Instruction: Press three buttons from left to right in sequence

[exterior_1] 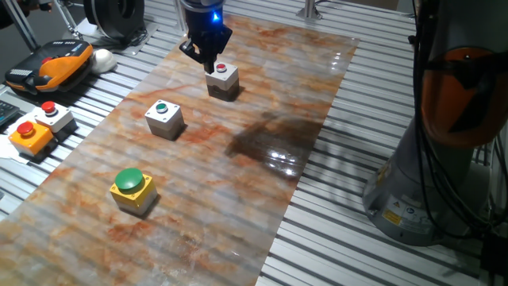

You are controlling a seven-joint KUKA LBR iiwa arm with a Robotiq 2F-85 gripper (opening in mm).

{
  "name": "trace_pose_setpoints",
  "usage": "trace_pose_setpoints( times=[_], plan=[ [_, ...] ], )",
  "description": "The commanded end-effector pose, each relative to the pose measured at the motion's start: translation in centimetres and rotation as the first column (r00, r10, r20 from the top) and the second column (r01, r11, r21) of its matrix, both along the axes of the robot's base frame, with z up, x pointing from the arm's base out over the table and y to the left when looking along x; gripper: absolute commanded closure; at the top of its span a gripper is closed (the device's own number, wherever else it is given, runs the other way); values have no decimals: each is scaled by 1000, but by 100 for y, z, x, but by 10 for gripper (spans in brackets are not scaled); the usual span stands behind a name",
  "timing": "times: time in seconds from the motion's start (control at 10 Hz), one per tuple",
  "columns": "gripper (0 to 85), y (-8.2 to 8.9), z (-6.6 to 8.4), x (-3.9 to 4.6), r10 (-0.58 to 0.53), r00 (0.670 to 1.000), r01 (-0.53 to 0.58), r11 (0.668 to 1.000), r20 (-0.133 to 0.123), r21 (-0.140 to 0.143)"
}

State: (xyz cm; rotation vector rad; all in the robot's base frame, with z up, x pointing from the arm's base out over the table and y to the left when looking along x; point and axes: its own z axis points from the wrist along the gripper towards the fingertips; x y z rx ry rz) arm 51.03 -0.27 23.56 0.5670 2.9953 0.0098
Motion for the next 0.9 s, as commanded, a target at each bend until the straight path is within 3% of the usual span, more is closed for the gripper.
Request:
trace_pose_setpoints(
  times=[0.0, 0.8],
  plan=[
    [850, 0, -3, 2, 0, 1000, 0, 1000, 0, 0],
    [850, 7, -22, 5, 3, 1000, -3, 1000, 6, -4]
  ],
)
